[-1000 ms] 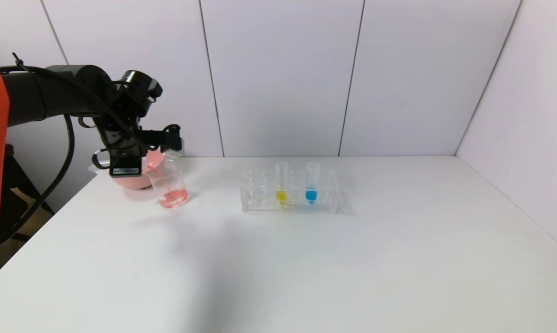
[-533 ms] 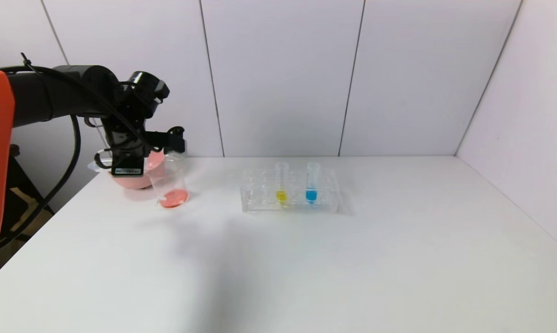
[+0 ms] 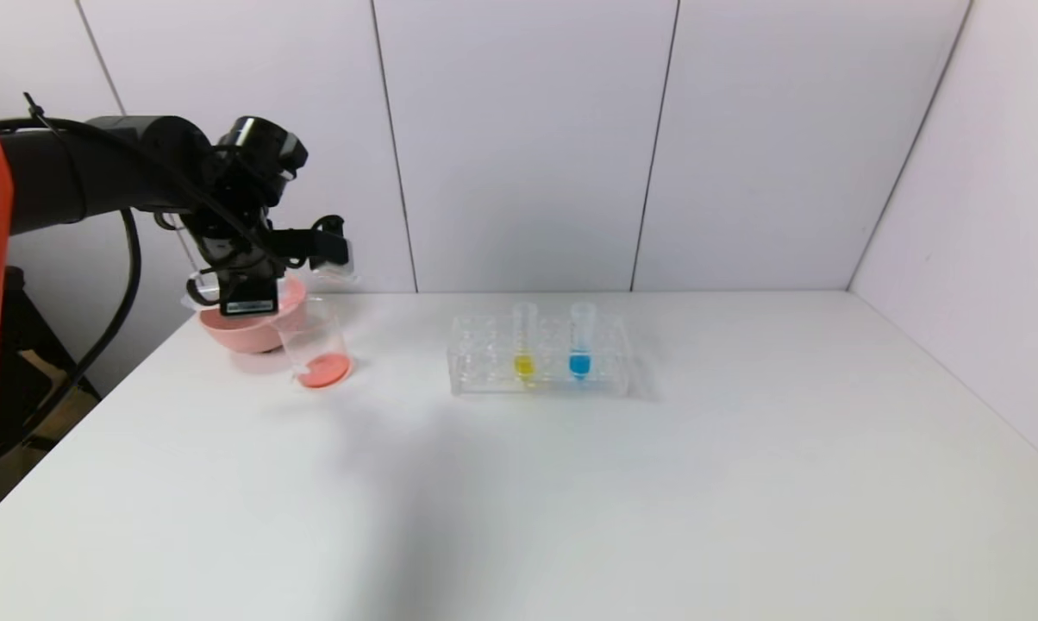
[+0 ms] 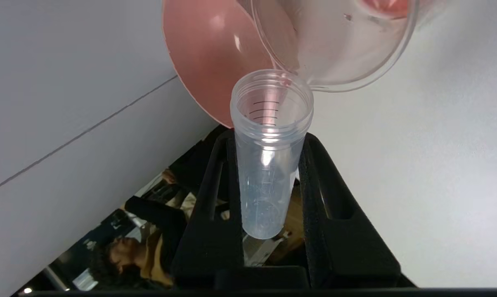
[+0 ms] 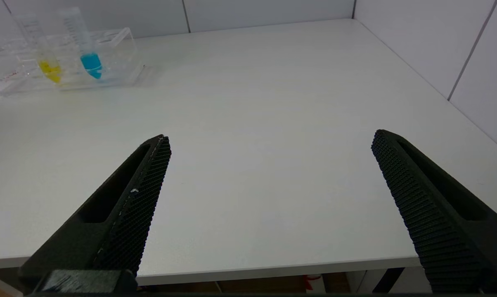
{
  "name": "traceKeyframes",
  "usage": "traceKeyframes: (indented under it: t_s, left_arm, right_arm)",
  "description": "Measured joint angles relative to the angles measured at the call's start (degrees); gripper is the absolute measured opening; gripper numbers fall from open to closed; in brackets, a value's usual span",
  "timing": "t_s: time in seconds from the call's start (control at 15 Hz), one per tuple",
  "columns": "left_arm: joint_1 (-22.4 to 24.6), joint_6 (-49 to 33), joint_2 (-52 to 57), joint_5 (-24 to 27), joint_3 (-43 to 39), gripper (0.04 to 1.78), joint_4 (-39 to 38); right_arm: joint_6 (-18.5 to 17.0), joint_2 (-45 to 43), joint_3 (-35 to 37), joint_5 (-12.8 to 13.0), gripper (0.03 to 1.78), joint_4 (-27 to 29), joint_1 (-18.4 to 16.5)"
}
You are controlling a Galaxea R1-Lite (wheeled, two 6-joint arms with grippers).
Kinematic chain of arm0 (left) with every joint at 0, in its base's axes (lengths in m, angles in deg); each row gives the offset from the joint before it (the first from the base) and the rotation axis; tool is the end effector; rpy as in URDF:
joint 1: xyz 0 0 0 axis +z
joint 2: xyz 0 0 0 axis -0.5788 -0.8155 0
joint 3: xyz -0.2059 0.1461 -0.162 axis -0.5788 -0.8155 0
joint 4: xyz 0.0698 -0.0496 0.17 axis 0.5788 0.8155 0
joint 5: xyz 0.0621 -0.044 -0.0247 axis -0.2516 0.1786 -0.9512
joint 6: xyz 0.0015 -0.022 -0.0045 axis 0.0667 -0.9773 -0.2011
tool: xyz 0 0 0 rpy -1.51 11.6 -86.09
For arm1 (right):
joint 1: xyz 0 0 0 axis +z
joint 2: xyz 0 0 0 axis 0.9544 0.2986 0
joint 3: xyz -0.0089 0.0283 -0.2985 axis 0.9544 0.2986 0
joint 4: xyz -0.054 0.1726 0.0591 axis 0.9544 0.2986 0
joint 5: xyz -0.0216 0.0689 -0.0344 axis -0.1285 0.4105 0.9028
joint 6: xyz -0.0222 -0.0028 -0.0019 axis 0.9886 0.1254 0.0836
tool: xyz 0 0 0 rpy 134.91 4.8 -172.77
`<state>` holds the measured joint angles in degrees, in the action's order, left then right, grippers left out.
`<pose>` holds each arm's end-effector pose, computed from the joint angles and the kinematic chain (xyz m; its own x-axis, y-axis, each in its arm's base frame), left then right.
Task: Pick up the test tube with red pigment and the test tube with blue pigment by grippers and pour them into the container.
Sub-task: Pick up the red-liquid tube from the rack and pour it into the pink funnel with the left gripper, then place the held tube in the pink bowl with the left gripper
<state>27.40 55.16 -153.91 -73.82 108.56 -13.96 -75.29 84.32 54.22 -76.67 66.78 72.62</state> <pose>0.3995 -0.0465 0.2388 0.6445 0.3286 -0.6904 0.6399 0.2625 0.7223 -0.0229 -0.0009 0.0757 0.9993 -0.0372 0.0027 0.0368 0.9953 0.0898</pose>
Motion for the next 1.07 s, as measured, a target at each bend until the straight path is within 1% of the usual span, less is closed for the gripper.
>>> traceKeyframes:
  t_s: [0.13, 0.33, 0.4, 0.53, 0.6, 0.73, 0.87, 1.07]
  left_arm:
    - [1.1, -7.0, 0.59, 6.79, -0.02, 0.42, -1.16]
    - [2.07, -25.61, 1.63, 17.46, -1.29, 0.42, -6.22]
    - [2.29, -32.09, 2.21, 19.8, -2.04, 0.42, -8.77]
    - [2.43, -44.91, 4.49, 21.26, -5.97, 0.42, -14.76]
    - [2.49, -49.73, 6.12, 21.33, -9.58, 0.42, -18.41]
    - [2.9, -55.47, 10.4, 21.26, -20.18, 0.42, -28.28]
    - [3.19, -57.59, 15.47, 20.32, -32.66, 0.42, -39.83]
    - [3.61, -61.39, 24.11, 18.33, -53.38, 0.42, -59.71]
  right_arm:
    - [-0.02, 0.0, 0.0, 0.0, 1.77, 0.02, 0.0]
    - [0.02, 0.0, 0.0, 0.0, 1.77, 0.02, 0.0]
    - [0.0, 0.0, 0.0, -0.01, 1.77, 0.0, 0.0]
    - [0.02, 0.0, 0.0, 0.0, 1.77, 0.0, -0.02]
    - [0.02, 0.0, 0.0, 0.0, 1.77, 0.0, 0.0]
    - [0.05, 0.0, 0.0, 0.0, 1.77, 0.0, 0.0]
    - [0.02, 0.0, 0.0, 0.02, 1.77, 0.0, 0.0]
    - [0.02, 0.0, 0.0, 0.0, 1.77, 0.0, 0.0]
